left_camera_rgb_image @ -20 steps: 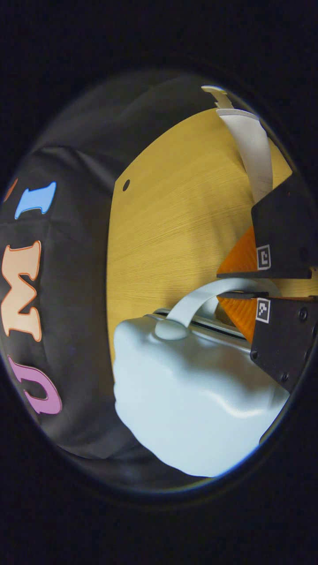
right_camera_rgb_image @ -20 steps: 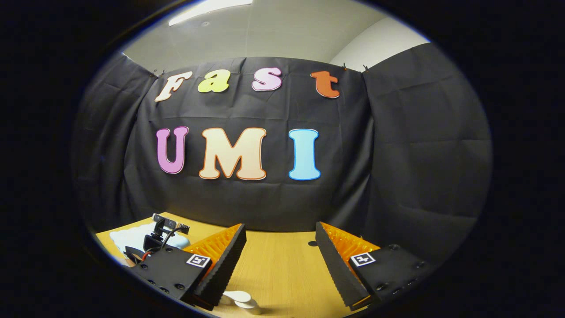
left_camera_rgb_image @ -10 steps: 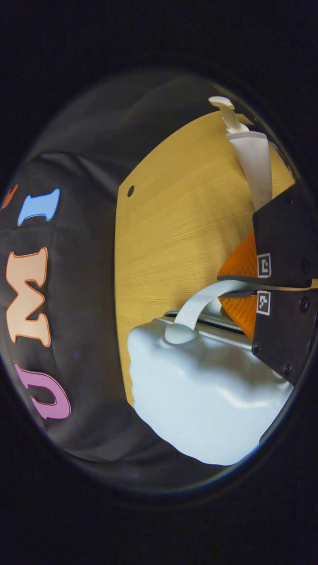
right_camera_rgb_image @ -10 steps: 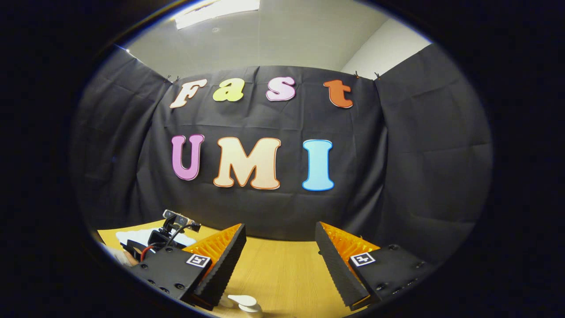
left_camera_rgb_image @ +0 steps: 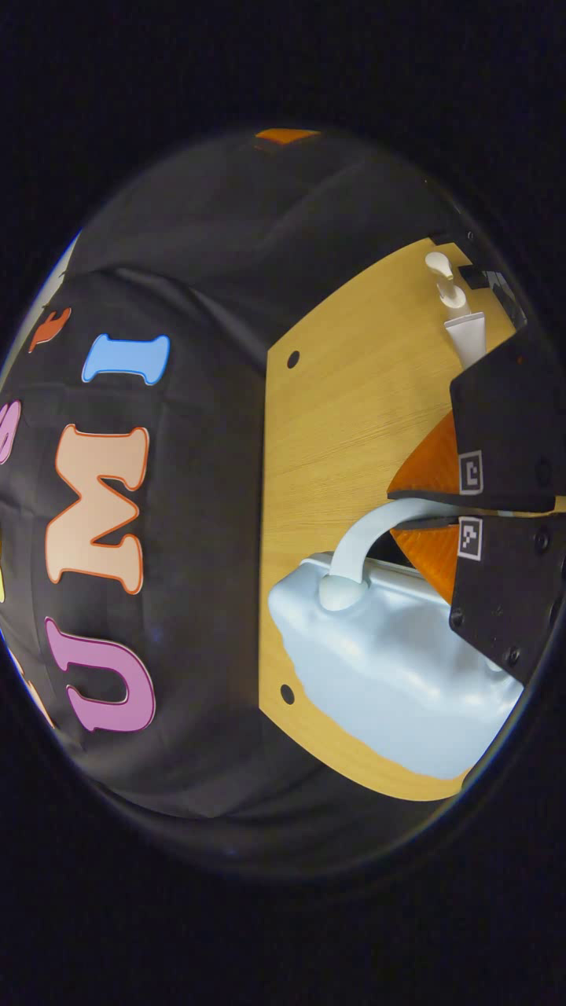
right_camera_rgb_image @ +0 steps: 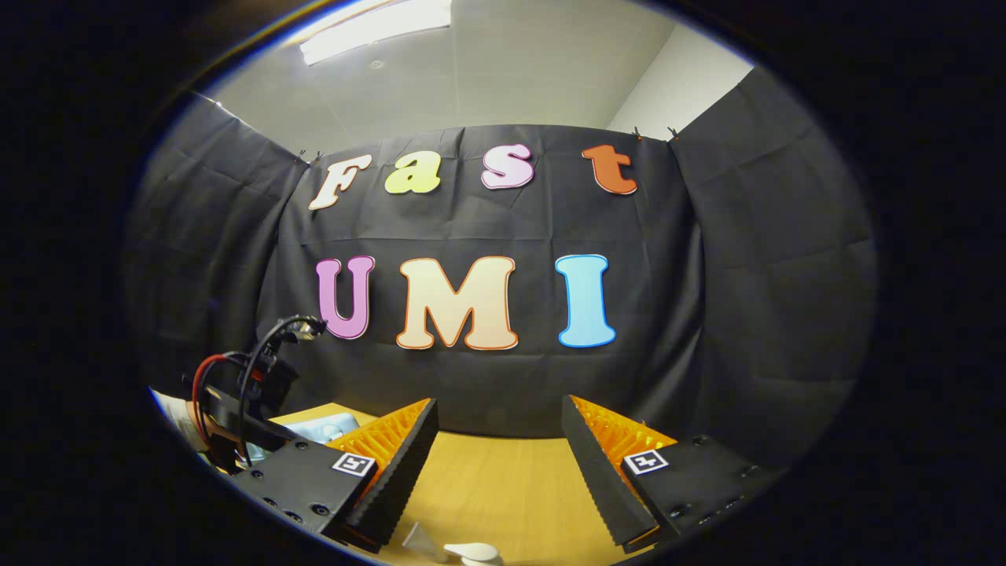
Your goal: First open the suitcase, pack the skin care products into it, and then close the suitcase.
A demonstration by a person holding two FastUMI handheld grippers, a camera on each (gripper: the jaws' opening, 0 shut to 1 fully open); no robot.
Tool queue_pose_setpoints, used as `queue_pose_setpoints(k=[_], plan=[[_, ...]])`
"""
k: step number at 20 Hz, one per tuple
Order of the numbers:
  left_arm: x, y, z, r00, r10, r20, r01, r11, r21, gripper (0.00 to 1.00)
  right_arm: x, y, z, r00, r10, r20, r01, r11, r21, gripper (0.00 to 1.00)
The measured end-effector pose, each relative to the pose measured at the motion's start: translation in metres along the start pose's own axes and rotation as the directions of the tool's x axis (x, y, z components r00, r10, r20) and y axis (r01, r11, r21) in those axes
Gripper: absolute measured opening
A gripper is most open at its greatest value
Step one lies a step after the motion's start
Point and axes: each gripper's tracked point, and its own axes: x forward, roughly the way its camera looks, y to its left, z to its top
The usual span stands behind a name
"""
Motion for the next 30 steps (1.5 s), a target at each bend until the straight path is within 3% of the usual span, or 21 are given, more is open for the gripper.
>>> queue_pose_setpoints(k=[7, 17, 24, 30], plan=[[-0.048, 0.076, 0.065, 0.991, -0.093, 0.094, 0.103, 0.989, -0.107, 0.0, 0.019, 0.075, 0.005, 1.0, -0.008, 0.012, 0.008, 1.0, -0.01, 1.0], [-0.077, 0.231, 0.099, 0.988, -0.014, 0.151, 0.027, 0.996, -0.082, 0.0, 0.033, 0.155, 0.018, 0.997, -0.057, 0.044, 0.059, 0.998, -0.035, 1.0], [-0.069, 0.322, 0.089, 0.99, 0.038, 0.139, -0.019, 0.991, -0.133, 0.0, 0.036, 0.184, 0.024, 0.994, -0.083, 0.069, 0.088, 0.994, -0.071, 0.99], [-0.058, 0.387, 0.055, 0.994, 0.088, 0.065, -0.076, 0.981, -0.176, 0.0, 0.037, 0.192, 0.031, 0.988, -0.119, 0.094, 0.127, 0.988, -0.087, 0.98]])
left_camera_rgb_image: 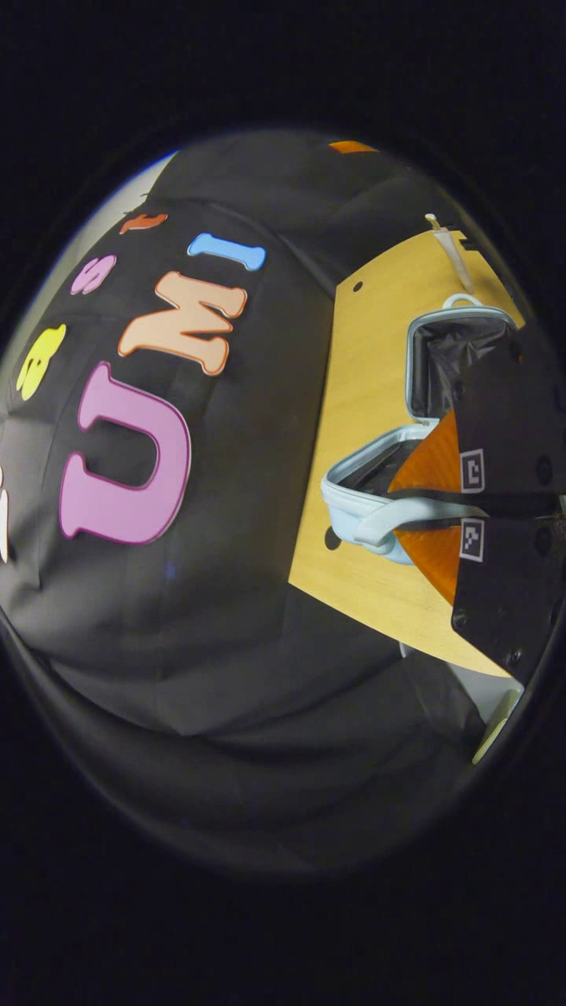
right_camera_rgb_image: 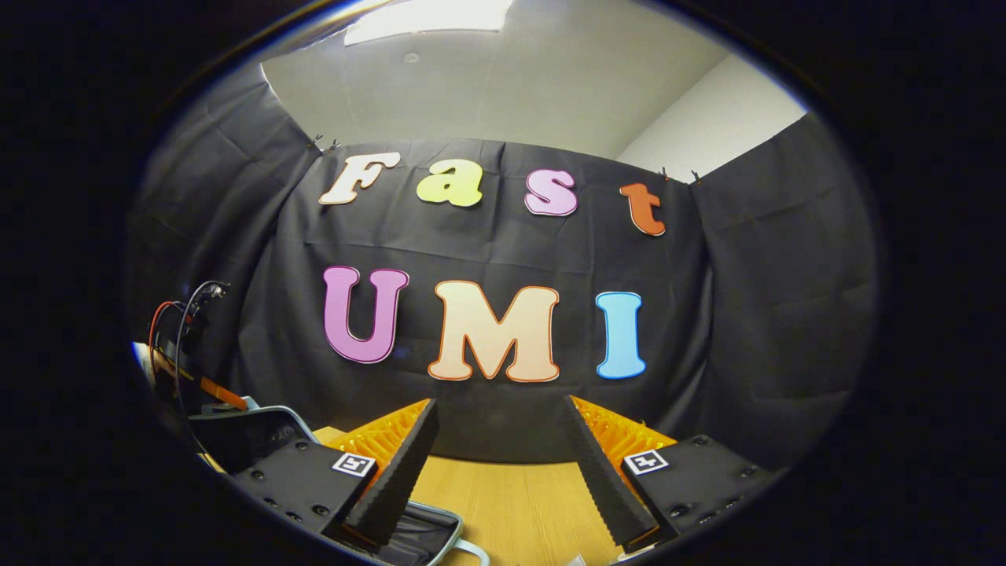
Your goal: First open the suitcase, pack the skin care products into it, and then close the suitcase.
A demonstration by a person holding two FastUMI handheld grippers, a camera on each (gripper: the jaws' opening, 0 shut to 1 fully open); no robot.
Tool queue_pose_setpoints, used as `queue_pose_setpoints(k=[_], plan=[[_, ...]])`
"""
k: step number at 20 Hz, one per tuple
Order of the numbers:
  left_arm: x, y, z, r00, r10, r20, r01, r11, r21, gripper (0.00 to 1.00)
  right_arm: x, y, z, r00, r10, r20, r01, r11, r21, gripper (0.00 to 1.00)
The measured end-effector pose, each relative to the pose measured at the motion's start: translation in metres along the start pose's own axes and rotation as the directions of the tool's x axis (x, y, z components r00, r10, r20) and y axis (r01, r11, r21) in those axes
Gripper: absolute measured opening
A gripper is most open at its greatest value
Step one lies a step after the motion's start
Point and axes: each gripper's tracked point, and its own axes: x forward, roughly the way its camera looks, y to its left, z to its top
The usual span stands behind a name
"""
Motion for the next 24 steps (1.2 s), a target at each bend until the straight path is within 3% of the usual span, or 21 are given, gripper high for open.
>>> queue_pose_setpoints(k=[8, 9, 11, 13, 14, 18, 21, 24], plan=[[0.029, 0.096, -0.071, 0.977, 0.15, -0.154, -0.163, 0.983, -0.081, 0.0, 0.002, 0.005, -0.008, 1.0, -0.001, -0.024, 0.0, 0.999, -0.033, 0.98], [0.033, 0.113, -0.079, 0.966, 0.203, -0.162, -0.215, 0.975, -0.062, 0.0, 0.003, 0.007, -0.01, 1.0, 0.001, -0.03, -0.002, 0.999, -0.037, 0.98], [0.043, 0.126, -0.101, 0.954, 0.219, -0.204, -0.233, 0.971, -0.05, 0.0, 0.004, 0.008, -0.012, 0.999, 0.002, -0.04, -0.004, 0.999, -0.05, 0.98], [0.043, 0.141, -0.107, 0.94, 0.283, -0.189, -0.292, 0.956, -0.021, 0.0, 0.005, 0.008, -0.012, 0.999, 0.003, -0.045, -0.006, 0.998, -0.066, 0.98], [0.037, 0.147, -0.097, 0.935, 0.326, -0.142, -0.33, 0.944, -0.007, 0.08, 0.005, 0.008, -0.013, 0.999, 0.003, -0.047, -0.006, 0.997, -0.072, 0.98], [0.027, 0.14, -0.029, 0.915, 0.375, 0.148, -0.374, 0.927, -0.035, 0.95, 0.009, 0.0, -0.013, 0.999, 0.001, -0.044, -0.005, 0.996, -0.09, 0.98], [-0.011, 0.105, 0.016, 0.864, 0.365, 0.347, -0.382, 0.924, -0.022, 0.96, 0.009, -0.018, -0.014, 0.999, 0.009, -0.031, -0.012, 0.997, -0.079, 0.98], [-0.041, 0.059, 0.035, 0.83, 0.354, 0.43, -0.403, 0.915, 0.024, 0.95, 0.006, -0.038, -0.017, 0.999, 0.037, -0.023, -0.038, 0.998, -0.053, 0.98]])
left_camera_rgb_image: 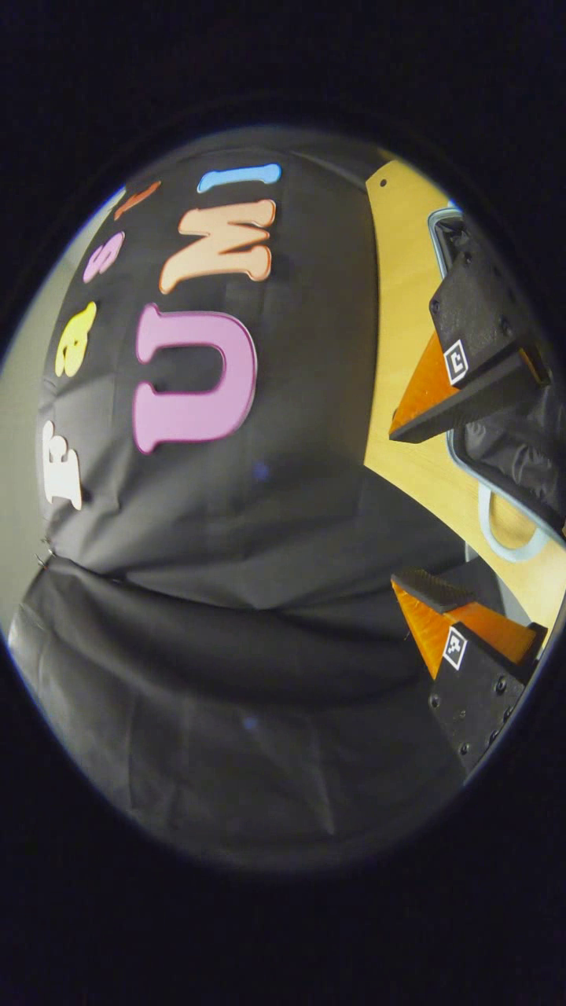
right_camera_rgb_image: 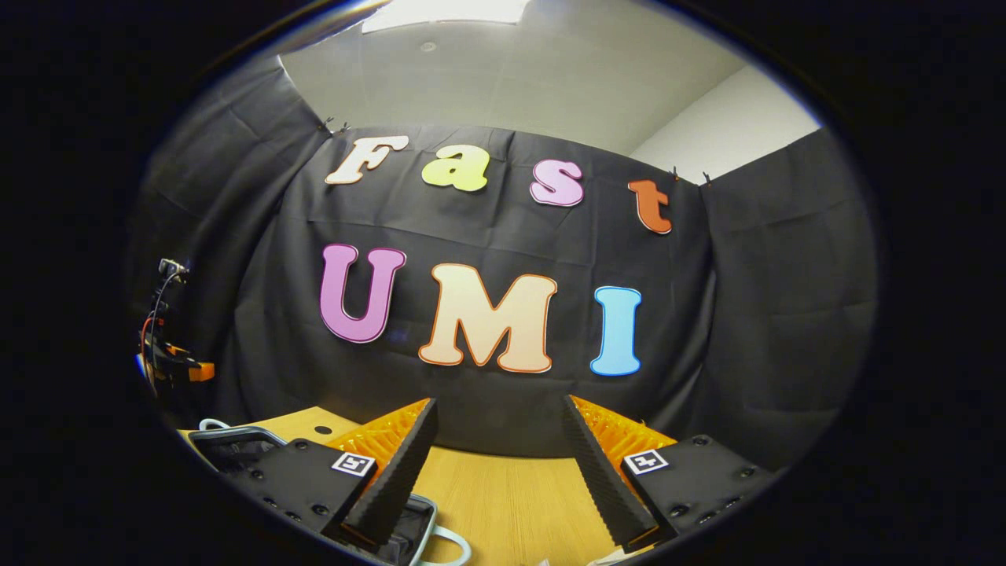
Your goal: First open the suitcase, pack the skin care products into it, and then close the suitcase.
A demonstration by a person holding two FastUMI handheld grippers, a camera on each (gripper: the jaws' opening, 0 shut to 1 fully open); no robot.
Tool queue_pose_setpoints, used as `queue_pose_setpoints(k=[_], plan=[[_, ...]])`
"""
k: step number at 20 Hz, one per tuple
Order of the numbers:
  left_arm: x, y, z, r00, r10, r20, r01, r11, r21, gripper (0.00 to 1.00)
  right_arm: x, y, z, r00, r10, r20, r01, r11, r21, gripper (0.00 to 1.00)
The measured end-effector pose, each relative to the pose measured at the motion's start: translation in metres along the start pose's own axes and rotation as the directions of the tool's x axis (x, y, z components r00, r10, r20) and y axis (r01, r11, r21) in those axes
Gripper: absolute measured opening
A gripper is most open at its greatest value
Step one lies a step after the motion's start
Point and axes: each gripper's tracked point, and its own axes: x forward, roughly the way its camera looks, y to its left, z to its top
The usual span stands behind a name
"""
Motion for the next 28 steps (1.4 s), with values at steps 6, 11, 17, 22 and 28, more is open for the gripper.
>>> queue_pose_setpoints(k=[6, 11, 17, 22, 28], plan=[[-0.058, -0.097, 0.042, 0.994, -0.06, 0.09, 0.055, 0.997, 0.063, 0.93, -0.009, -0.064, -0.003, 1.0, 0.014, 0.016, -0.015, 0.999, 0.042, 0.98], [-0.1, -0.202, 0.054, 0.977, -0.181, 0.116, 0.176, 0.983, 0.056, 0.94, -0.008, -0.123, -0.009, 1.0, -0.024, 0.015, 0.023, 0.998, 0.052, 0.98], [-0.143, -0.321, 0.035, 0.934, -0.346, 0.086, 0.344, 0.938, 0.041, 0.94, -0.018, -0.165, -0.021, 1.0, -0.027, 0.014, 0.026, 0.998, 0.049, 1.0], [-0.183, -0.406, 0.005, 0.888, -0.458, 0.045, 0.456, 0.889, 0.037, 0.95, -0.031, -0.191, -0.036, 1.0, 0.003, -0.007, -0.002, 0.998, 0.06, 0.98], [-0.226, -0.48, -0.035, 0.846, -0.533, -0.012, 0.533, 0.846, 0.001, 0.95, -0.048, -0.225, -0.048, 1.0, 0.017, -0.011, -0.016, 0.998, 0.058, 0.98]])
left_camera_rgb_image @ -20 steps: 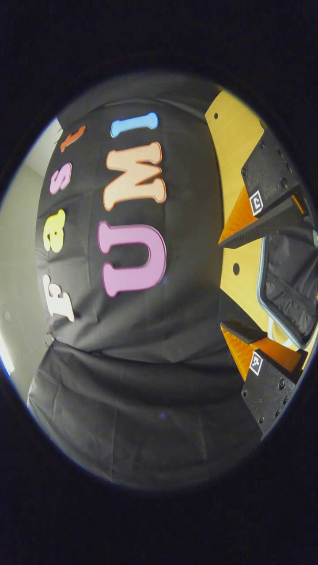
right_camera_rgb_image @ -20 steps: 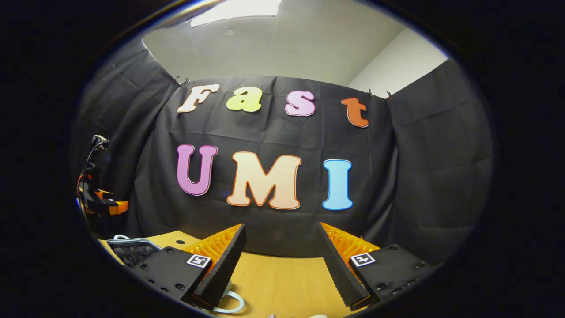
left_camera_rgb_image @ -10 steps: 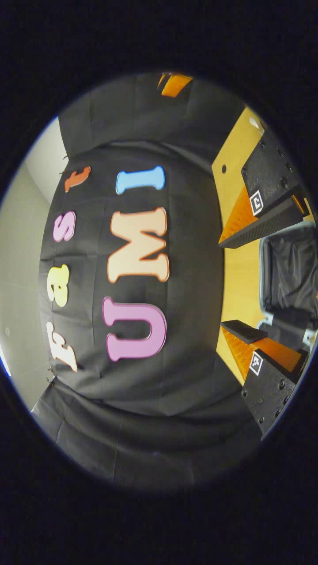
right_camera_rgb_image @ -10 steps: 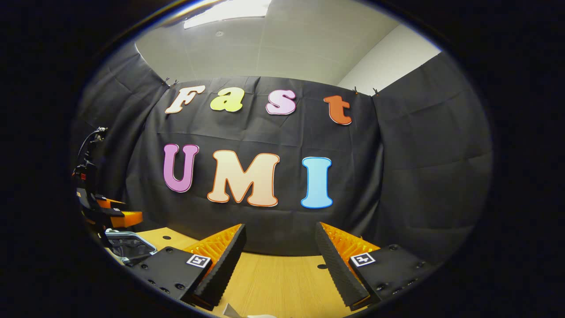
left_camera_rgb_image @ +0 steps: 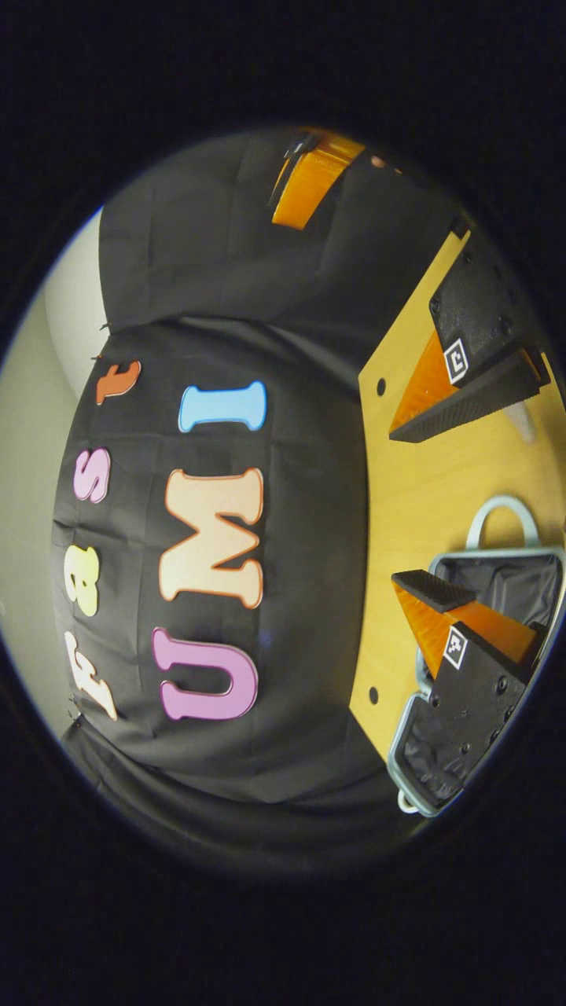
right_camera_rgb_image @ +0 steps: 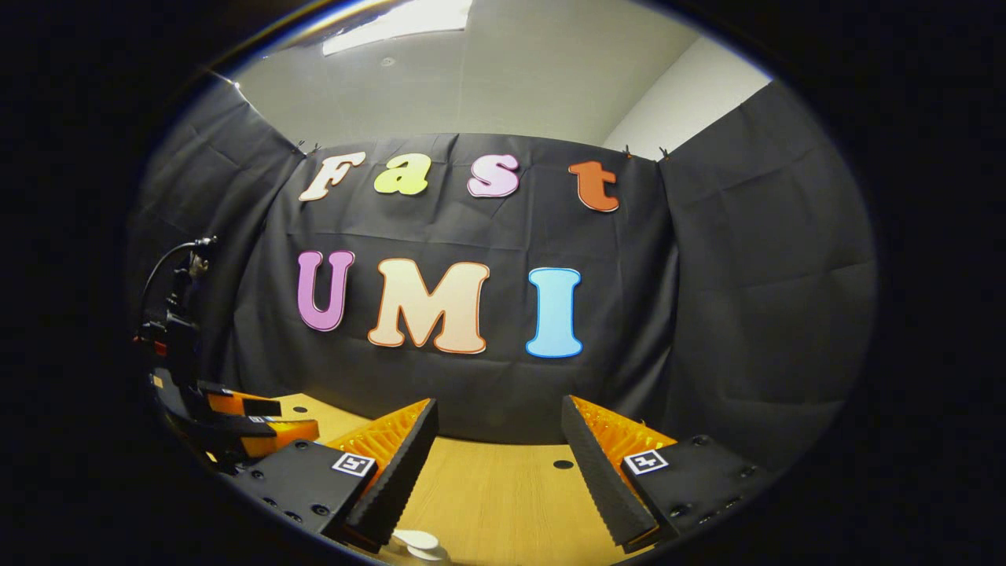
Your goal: First open the suitcase, pack the skin care products into it, and then close the suitcase.
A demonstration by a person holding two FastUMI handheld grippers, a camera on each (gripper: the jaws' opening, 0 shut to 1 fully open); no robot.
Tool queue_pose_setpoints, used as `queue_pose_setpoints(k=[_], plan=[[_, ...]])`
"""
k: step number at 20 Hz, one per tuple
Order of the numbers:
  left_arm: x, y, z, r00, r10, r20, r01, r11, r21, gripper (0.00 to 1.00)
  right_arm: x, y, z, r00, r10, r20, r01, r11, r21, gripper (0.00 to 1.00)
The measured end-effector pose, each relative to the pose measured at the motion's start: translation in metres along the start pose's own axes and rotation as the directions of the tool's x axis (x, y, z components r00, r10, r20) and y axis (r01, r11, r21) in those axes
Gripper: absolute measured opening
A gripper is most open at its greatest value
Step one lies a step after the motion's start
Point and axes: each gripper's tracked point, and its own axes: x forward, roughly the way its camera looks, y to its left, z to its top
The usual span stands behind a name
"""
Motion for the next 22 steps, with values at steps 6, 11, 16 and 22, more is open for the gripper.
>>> queue_pose_setpoints(k=[6, 11, 16, 22], plan=[[-0.005, -0.053, -0.058, 0.994, -0.049, -0.097, 0.048, 0.999, -0.015, 0.95, -0.012, -0.017, -0.012, 1.0, 0.0, -0.02, 0.0, 1.0, -0.006, 0.98], [-0.006, -0.071, -0.11, 0.981, -0.067, -0.183, 0.065, 0.998, -0.02, 0.94, -0.017, -0.017, -0.019, 0.999, 0.02, -0.027, -0.02, 0.999, -0.025, 0.98], [-0.005, -0.081, -0.162, 0.962, -0.074, -0.261, 0.068, 0.997, -0.035, 0.96, -0.022, -0.011, -0.026, 0.998, 0.04, -0.039, -0.042, 0.998, -0.049, 0.98], [0.0, -0.086, -0.203, 0.945, -0.083, -0.317, 0.075, 0.996, -0.039, 0.69, -0.028, -0.001, -0.034, 0.997, 0.066, -0.046, -0.07, 0.995, -0.074, 0.98]])
